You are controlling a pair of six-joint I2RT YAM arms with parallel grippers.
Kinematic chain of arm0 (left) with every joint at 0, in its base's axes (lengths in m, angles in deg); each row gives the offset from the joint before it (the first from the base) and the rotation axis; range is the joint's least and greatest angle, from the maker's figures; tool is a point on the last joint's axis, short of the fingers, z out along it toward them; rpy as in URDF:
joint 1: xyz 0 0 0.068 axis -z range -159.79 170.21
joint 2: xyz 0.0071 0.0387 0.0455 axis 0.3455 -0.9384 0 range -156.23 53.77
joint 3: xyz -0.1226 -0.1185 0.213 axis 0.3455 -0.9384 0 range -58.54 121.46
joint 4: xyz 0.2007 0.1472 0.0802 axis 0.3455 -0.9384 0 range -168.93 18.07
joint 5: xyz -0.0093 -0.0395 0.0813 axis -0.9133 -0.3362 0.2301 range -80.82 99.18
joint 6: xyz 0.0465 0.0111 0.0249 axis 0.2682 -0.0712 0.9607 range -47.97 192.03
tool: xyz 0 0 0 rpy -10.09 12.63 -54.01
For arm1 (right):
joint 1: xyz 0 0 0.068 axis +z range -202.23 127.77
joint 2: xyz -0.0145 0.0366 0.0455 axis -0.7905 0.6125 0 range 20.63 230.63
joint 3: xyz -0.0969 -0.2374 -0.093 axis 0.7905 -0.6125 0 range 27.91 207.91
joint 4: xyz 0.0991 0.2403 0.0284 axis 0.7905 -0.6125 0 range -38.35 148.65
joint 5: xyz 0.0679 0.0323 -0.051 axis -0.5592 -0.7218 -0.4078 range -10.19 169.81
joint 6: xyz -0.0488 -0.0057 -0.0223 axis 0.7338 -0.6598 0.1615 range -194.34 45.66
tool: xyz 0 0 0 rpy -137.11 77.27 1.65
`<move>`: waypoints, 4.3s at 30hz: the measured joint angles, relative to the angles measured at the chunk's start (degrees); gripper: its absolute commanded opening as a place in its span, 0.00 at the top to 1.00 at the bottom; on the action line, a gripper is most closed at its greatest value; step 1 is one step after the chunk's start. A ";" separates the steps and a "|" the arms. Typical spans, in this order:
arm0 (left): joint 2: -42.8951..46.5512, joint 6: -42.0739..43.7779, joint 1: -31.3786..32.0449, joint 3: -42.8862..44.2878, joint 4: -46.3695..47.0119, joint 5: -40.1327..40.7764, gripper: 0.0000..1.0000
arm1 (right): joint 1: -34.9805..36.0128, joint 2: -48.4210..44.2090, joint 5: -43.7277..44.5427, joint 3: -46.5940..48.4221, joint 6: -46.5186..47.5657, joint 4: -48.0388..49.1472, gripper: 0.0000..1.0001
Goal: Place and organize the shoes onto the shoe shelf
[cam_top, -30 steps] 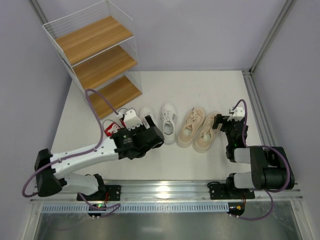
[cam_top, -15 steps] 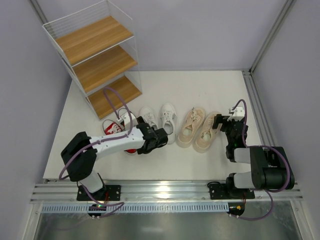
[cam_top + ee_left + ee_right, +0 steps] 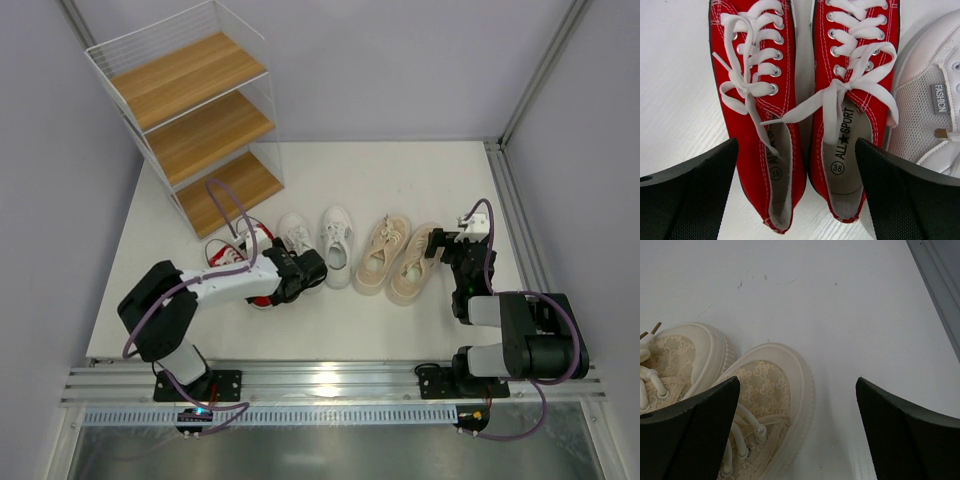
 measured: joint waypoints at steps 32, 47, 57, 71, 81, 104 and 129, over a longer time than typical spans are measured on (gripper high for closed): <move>-9.73 4.42 -7.43 3.17 4.33 1.88 0.43 | 0.00 0.00 0.02 0.00 0.02 0.00 0.03; -9.49 11.19 -8.74 -0.87 13.60 2.36 1.00 | 0.00 0.00 0.02 0.00 0.02 0.00 0.03; -2.69 14.38 -5.99 -0.24 7.76 1.22 1.00 | 0.00 0.00 0.02 0.00 0.04 0.00 0.03; 5.31 45.40 -21.40 -0.79 33.00 -3.32 1.00 | 0.00 0.00 0.02 0.00 0.04 0.00 0.03; -6.56 53.13 -28.85 5.22 39.80 -13.00 1.00 | 0.00 0.00 0.00 0.00 0.02 0.00 0.03; -17.68 56.43 -32.81 17.51 42.29 -13.03 1.00 | 0.00 0.00 0.02 0.00 0.04 0.00 0.03; -19.10 50.69 -33.44 15.34 46.05 -7.85 1.00 | 0.00 0.00 0.02 0.00 0.04 0.00 0.03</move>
